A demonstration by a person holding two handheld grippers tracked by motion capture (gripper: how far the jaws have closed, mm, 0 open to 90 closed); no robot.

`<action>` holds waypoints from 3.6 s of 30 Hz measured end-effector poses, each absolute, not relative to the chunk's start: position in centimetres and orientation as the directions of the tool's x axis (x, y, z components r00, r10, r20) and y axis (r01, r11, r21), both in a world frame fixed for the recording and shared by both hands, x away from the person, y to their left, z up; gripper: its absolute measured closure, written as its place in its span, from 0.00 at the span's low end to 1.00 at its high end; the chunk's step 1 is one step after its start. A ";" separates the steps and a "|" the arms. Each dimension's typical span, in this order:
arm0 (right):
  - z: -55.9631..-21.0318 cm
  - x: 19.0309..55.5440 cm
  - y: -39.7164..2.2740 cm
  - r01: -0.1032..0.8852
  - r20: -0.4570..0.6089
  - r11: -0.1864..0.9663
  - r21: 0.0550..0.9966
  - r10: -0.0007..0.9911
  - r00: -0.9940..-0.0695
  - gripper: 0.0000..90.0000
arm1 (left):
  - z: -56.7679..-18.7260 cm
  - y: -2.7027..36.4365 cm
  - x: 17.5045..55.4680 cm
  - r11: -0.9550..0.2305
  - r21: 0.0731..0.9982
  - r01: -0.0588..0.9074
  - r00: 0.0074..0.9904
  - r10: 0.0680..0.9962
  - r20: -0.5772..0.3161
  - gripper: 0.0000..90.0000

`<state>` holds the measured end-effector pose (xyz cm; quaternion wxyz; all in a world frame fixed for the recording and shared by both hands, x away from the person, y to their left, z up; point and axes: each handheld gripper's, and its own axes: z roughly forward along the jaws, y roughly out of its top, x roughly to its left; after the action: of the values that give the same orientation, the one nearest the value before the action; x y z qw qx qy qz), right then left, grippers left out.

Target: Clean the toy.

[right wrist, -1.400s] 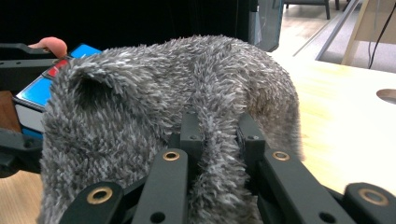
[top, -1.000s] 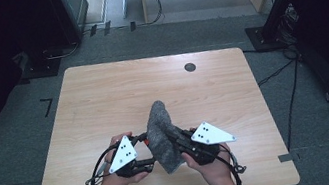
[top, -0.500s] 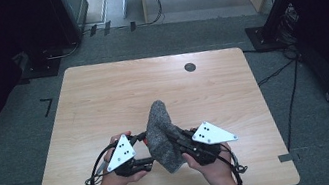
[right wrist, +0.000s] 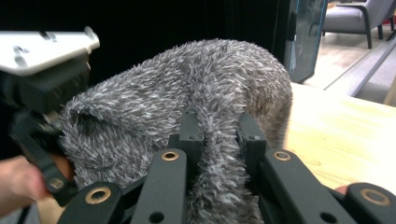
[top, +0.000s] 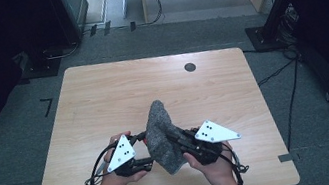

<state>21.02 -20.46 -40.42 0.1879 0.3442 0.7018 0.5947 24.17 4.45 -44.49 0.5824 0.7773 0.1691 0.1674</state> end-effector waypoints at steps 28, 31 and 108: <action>-40.5 21.1 -21.1 0.282 0.181 0.016 0.959 0.732 -0.656 0.86 | -44.5 4.6 24.4 -0.271 0.959 0.078 0.876 0.478 0.063 0.38; -40.7 21.0 -20.2 0.272 0.143 0.065 0.960 0.721 -0.678 0.85 | -44.3 4.4 24.1 -0.276 0.959 0.071 0.876 0.476 0.072 0.38; -40.8 20.8 -20.8 0.213 0.118 0.037 0.976 0.737 -0.666 0.84 | -44.9 4.0 24.2 -0.303 0.951 0.067 0.892 0.445 0.078 0.38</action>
<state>20.83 -20.75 -40.79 0.2176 0.3461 0.6862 0.6016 24.16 4.04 -44.87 0.5678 0.7897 0.1621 0.1661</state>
